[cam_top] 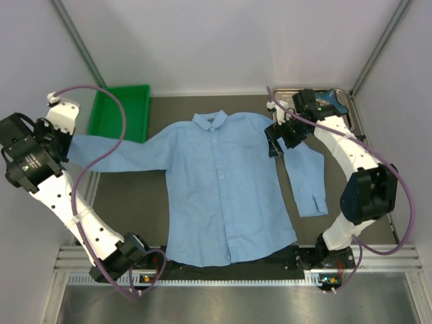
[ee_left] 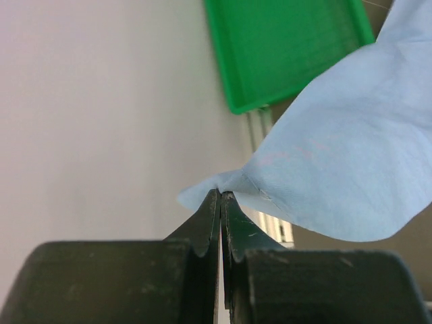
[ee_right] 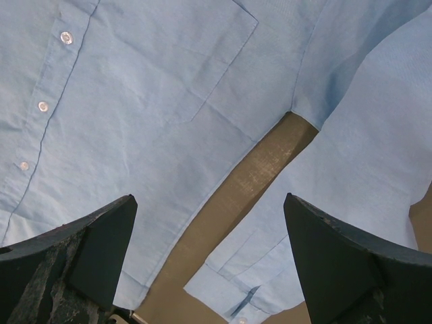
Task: Pin the brooch onto the clothing
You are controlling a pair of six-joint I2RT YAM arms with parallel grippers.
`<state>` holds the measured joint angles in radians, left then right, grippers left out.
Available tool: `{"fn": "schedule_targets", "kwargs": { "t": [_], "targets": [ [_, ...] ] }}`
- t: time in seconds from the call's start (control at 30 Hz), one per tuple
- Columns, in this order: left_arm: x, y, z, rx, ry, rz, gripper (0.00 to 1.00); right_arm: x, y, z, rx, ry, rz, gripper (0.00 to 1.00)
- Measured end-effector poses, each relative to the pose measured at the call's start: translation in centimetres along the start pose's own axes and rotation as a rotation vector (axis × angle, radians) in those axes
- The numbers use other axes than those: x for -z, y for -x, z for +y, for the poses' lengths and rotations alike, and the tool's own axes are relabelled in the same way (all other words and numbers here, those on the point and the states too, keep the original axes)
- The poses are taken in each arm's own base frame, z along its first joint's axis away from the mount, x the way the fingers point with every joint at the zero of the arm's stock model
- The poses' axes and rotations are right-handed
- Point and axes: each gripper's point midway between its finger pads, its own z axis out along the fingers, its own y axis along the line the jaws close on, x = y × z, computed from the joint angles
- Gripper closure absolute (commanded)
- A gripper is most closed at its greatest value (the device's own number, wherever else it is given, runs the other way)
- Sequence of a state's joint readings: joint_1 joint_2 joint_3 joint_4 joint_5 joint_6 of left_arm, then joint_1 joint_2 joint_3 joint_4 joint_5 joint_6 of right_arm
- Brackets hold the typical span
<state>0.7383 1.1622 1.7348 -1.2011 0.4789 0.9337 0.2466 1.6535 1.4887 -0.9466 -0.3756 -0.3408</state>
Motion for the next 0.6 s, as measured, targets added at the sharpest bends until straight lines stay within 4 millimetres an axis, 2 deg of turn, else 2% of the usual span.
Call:
{"fn": "schedule_targets", "kwargs": {
  "t": [0.1,0.2,0.33,0.43,0.53,0.6],
  "targets": [
    [0.5,0.3,2.3,0.021,0.1,-0.017,1.0,0.0,0.0,0.0,0.001,0.0,0.0,0.08],
    [0.6,1.0,3.2,0.019,0.135,-0.045,1.0,0.0,0.0,0.0,0.006,0.0,0.0,0.07],
    [0.5,2.8,0.6,-0.008,0.001,-0.149,1.0,0.0,0.0,0.0,0.007,0.001,0.001,0.08],
    [0.3,4.0,0.4,0.024,0.002,-0.184,1.0,-0.1,0.0,0.0,0.007,0.001,0.003,0.07],
    [-0.8,2.8,1.9,0.056,0.046,-0.116,1.0,-0.1,-0.1,-0.1,0.014,-0.001,0.003,0.07],
    [-1.9,0.4,3.6,0.074,0.098,-0.022,1.0,-0.1,-0.1,-0.2,0.018,-0.005,0.006,0.07]
  ]
}}
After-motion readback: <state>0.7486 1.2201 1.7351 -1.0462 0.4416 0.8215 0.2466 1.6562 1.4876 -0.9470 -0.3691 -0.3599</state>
